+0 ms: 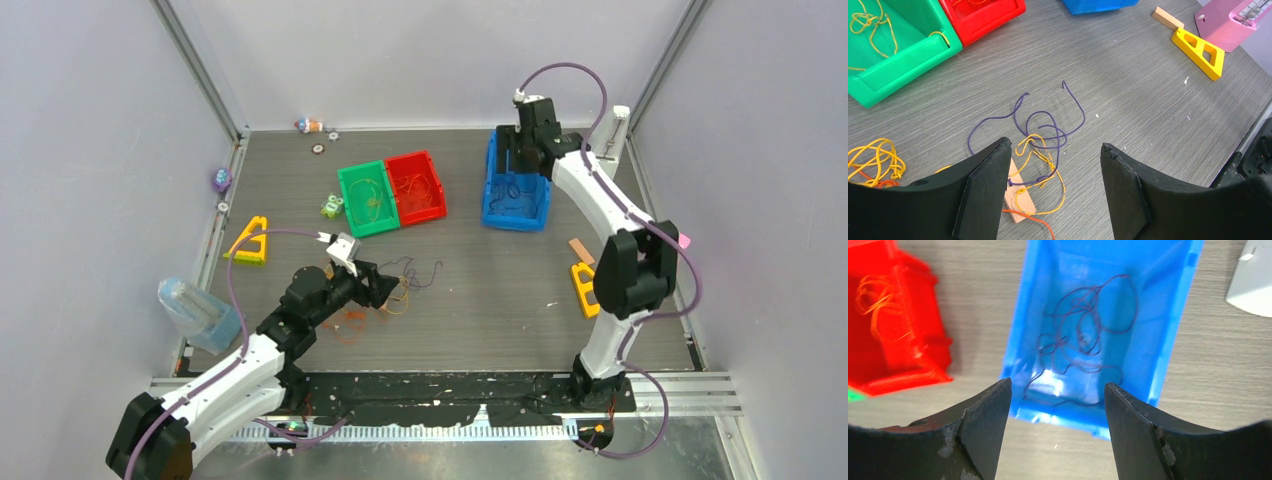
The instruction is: Untangle the cables
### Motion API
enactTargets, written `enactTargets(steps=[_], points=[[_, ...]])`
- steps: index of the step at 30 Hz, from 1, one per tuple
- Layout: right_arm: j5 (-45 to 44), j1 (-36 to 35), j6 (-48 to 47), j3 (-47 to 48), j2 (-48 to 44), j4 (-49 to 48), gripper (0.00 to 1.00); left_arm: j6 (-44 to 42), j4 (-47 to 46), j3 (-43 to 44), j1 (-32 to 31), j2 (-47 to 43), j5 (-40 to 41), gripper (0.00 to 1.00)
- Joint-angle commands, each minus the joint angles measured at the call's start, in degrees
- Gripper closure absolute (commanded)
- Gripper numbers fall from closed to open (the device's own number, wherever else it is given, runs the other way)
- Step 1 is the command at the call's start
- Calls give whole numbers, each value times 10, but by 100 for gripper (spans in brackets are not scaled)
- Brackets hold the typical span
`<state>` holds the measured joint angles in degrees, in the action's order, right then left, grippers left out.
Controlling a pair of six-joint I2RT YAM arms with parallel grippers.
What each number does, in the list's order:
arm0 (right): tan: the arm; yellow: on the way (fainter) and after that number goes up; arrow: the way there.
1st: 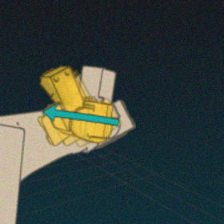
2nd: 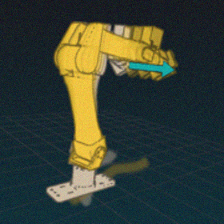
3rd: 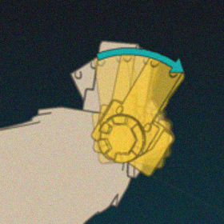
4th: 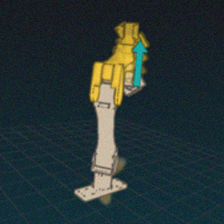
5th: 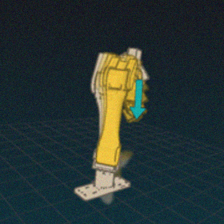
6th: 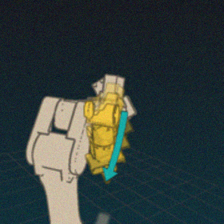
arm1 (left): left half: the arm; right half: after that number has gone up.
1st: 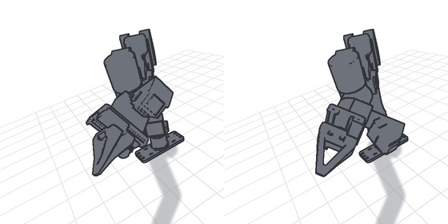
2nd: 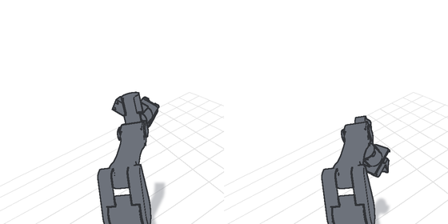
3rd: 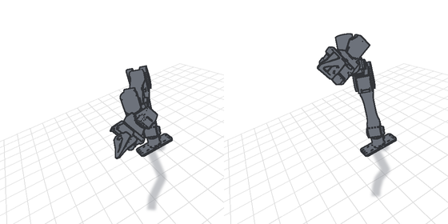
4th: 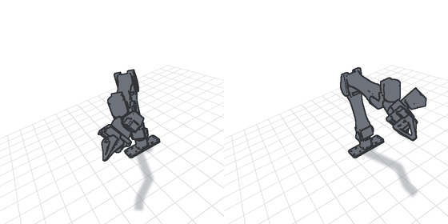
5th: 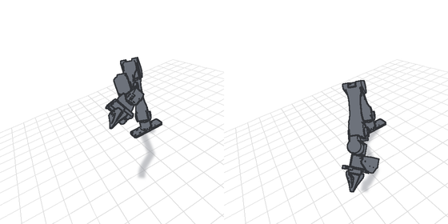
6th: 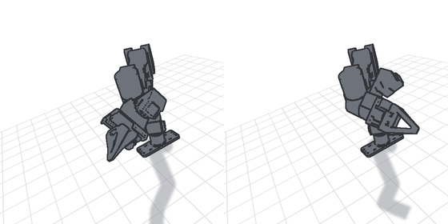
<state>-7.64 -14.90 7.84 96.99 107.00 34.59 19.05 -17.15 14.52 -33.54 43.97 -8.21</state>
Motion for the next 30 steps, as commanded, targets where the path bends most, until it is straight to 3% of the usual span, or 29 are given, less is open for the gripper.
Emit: enactTargets(steps=[1, 11, 14, 18, 20, 22, 26, 30], points=[[-10, -56, 23, -87, -93, -56, 26, -5, -34, 4, -1, -9, -3, 34], [6, -178, 58, -342, -262, -246, 22, -3, -31, 2, -2, -13, -1, 34], [24, -199, 90, -410, -309, -318, 0, 1, -32, 4, -1, -9, -4, 33], [25, -231, 107, -488, -343, -374, 5, 14, -16, 4, -1, -18, 11, 5], [30, -242, 114, -515, -354, -390, 5, 25, 1, 2, -2, -35, 23, 1], [39, -249, 121, -549, -366, -409, 5, 46, 56, 15, -1, -62, 58, 0], [87, -260, 128, -596, -386, -461, 5, 91, 292, 80, -1, -135, 194, 0], [98, -271, 128, -616, -383, -497, 5, 124, 446, 148, 4, -169, 281, 0]])
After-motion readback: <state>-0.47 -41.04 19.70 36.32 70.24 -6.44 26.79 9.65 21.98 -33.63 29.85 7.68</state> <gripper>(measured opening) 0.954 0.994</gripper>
